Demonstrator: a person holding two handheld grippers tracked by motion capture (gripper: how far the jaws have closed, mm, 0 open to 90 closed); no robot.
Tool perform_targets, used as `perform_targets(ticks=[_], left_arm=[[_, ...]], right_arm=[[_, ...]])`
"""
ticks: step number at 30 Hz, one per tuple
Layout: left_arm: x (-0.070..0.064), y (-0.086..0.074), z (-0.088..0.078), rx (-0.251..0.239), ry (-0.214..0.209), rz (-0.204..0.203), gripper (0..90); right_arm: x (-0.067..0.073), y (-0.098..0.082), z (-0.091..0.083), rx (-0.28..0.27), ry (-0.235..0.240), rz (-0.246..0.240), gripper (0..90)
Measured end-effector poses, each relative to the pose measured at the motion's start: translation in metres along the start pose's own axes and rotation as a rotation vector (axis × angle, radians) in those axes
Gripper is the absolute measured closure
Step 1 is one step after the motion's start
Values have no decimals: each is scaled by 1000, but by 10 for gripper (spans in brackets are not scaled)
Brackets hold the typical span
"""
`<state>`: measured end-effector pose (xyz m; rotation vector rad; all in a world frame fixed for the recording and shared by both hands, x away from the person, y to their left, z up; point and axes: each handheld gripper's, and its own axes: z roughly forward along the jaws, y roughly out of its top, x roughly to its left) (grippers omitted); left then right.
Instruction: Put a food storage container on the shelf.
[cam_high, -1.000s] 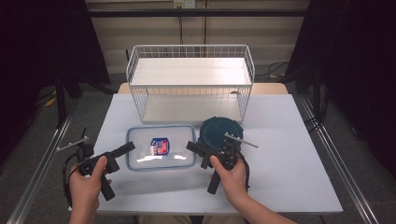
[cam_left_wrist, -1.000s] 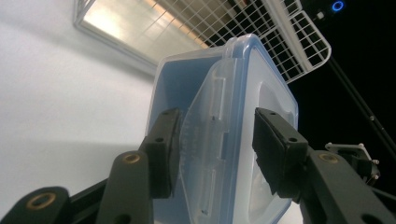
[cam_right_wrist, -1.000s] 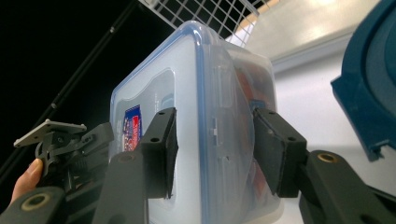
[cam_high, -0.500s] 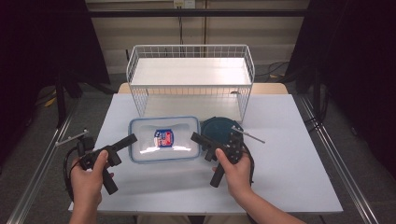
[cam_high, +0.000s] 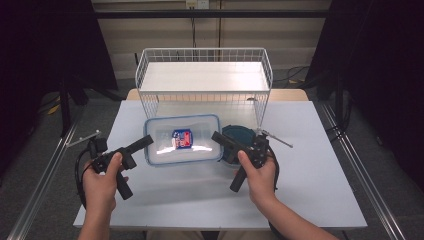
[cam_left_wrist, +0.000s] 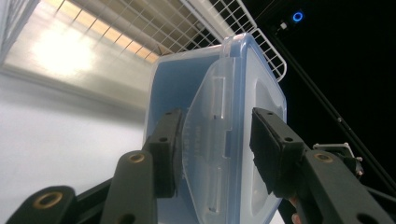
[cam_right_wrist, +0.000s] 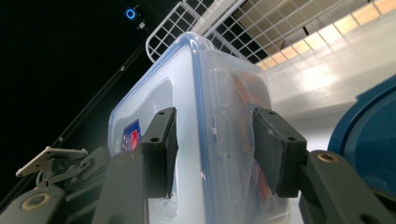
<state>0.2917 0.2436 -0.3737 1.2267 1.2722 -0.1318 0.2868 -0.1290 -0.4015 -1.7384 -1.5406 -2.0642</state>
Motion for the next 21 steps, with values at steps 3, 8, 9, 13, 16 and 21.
perform_targets(ticks=[3, 8, 9, 13, 16, 21], left_arm=[[-3, 3, 3, 8, -17, 10, 553], [-10, 7, 9, -6, -16, 27, 555], [-11, 8, 10, -8, -25, 28, 556], [-13, 12, 15, -6, -46, 36, 563], [-16, 14, 19, -12, -47, 30, 564], [-20, 19, 24, -8, -56, 40, 564]], right_arm=[[1, 5, -2, -14, 3, -3, 516], [2, 12, -4, -41, 7, 14, 517], [2, 13, -4, -48, 7, 17, 517], [0, 19, -6, -64, 14, 27, 517], [0, 23, -7, -79, 13, 25, 518], [1, 31, -8, -102, 21, 28, 522]])
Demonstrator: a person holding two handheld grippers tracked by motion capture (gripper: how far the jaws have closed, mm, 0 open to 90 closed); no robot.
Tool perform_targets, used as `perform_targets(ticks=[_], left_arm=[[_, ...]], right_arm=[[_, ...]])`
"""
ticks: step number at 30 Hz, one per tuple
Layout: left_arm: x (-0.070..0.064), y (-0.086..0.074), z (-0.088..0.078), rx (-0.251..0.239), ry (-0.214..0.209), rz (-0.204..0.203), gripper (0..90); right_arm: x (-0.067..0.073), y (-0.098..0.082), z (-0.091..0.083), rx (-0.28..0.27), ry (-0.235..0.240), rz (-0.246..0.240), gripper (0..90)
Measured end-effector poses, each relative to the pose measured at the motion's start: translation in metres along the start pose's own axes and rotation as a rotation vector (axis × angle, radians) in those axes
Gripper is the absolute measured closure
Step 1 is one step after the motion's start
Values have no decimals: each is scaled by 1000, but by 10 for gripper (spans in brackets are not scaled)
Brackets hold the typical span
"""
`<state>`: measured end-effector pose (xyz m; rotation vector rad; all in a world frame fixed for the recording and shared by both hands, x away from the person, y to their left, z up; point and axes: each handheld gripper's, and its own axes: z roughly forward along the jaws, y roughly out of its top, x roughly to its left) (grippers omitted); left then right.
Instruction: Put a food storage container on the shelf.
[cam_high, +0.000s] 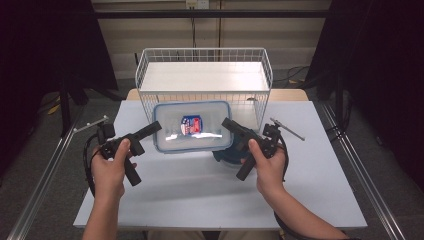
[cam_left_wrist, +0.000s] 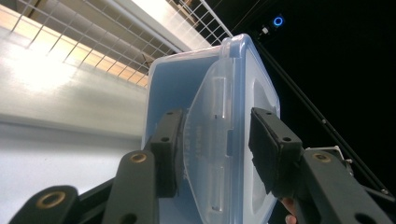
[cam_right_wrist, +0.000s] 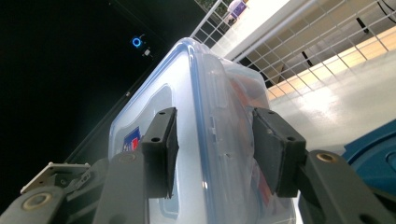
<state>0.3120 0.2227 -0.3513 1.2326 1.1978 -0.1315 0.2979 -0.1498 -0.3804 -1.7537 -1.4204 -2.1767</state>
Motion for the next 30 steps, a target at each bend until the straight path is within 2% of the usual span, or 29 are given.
perform_targets(ticks=[6, 11, 13, 20, 22, 30], left_arm=[[-4, 5, 7, -3, -8, 12, 563], [-9, 10, 12, -18, -20, 5, 564], [-11, 12, 13, -19, -20, 17, 563], [-15, 17, 18, -24, -30, 11, 563], [-15, 18, 19, -21, -30, 24, 563], [-19, 24, 25, -32, -41, 11, 563]], right_arm=[[1, 9, -1, -25, -1, 0, 525], [3, 16, -1, -40, 2, 1, 528], [5, 18, -1, -45, 1, 4, 528], [7, 25, -1, -65, 4, 0, 531], [7, 27, 0, -71, 2, 0, 531], [10, 34, 0, -85, 1, -1, 534]])
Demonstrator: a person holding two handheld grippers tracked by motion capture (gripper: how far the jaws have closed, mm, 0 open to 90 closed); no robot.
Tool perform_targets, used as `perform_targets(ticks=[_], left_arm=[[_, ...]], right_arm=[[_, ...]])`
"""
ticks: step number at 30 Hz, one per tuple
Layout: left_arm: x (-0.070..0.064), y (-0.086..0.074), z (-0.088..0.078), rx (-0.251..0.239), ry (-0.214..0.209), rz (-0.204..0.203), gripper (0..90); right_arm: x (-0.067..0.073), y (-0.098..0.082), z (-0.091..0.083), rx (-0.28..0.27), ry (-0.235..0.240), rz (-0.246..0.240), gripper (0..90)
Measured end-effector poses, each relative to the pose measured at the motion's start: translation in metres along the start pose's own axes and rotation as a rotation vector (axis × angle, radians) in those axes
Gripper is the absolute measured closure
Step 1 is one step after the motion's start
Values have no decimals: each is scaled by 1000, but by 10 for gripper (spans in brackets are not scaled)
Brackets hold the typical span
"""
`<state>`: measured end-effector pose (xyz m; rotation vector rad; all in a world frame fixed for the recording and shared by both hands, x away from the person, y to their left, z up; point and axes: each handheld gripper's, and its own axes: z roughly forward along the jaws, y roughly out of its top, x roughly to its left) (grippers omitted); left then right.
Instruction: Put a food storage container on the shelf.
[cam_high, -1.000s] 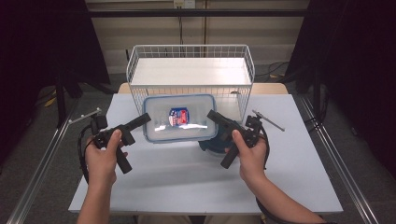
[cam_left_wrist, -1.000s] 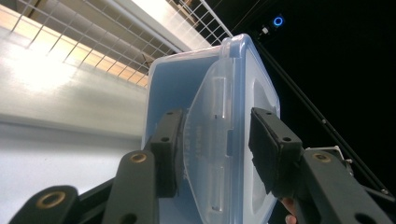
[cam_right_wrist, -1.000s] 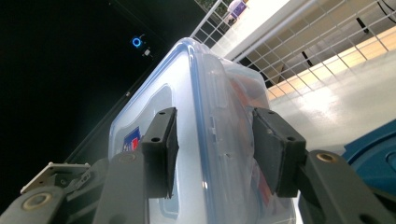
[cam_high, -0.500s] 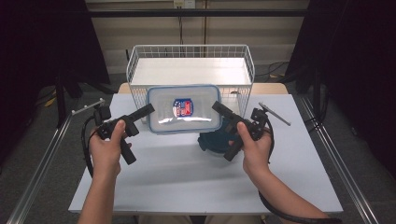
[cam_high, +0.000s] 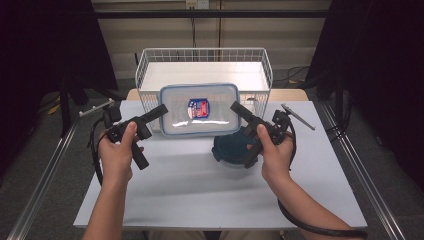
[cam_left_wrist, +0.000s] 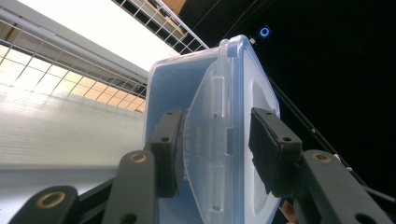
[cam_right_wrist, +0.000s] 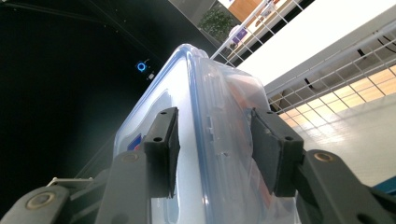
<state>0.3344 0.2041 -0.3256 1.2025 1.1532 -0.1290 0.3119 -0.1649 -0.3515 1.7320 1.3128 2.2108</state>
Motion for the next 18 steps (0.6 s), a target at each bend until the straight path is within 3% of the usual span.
perform_targets(ticks=[7, 18], left_arm=[[-4, 7, 8, 0, -9, 7, 563], [-2, 14, 22, -16, -21, -16, 563]], right_arm=[[2, 9, 1, -20, -2, -6, 535], [1, 21, 6, -43, -10, -3, 540]])
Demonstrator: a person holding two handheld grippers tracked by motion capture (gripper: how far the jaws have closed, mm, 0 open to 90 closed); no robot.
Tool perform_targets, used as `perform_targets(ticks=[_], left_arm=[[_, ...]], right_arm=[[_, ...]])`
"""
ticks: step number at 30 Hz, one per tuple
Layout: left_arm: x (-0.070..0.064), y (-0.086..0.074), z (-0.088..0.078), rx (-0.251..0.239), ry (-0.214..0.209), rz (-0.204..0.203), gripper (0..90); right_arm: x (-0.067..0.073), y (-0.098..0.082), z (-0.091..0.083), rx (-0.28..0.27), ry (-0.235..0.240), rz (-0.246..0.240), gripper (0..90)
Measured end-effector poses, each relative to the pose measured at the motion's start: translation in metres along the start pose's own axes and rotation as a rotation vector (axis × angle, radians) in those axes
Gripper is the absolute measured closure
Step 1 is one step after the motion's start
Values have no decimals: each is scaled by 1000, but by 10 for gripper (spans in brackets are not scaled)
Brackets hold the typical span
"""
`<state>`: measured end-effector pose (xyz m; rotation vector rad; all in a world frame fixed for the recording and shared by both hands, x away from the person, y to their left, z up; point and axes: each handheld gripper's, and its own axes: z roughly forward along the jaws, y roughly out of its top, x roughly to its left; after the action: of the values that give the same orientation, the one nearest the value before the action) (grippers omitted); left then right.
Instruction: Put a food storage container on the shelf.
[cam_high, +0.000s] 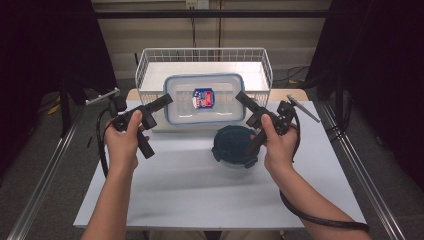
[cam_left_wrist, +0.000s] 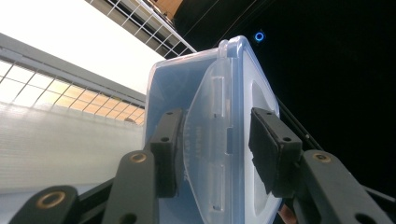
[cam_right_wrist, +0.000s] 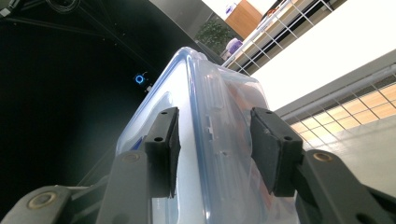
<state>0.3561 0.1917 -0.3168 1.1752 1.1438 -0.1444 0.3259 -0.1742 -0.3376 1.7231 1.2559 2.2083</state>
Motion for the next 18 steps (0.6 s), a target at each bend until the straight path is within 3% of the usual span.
perform_targets(ticks=[18], left_arm=[[3, 27, 23, -18, -12, 11, 562]], right_arm=[[1, 24, 26, -47, 1, 10, 547]])
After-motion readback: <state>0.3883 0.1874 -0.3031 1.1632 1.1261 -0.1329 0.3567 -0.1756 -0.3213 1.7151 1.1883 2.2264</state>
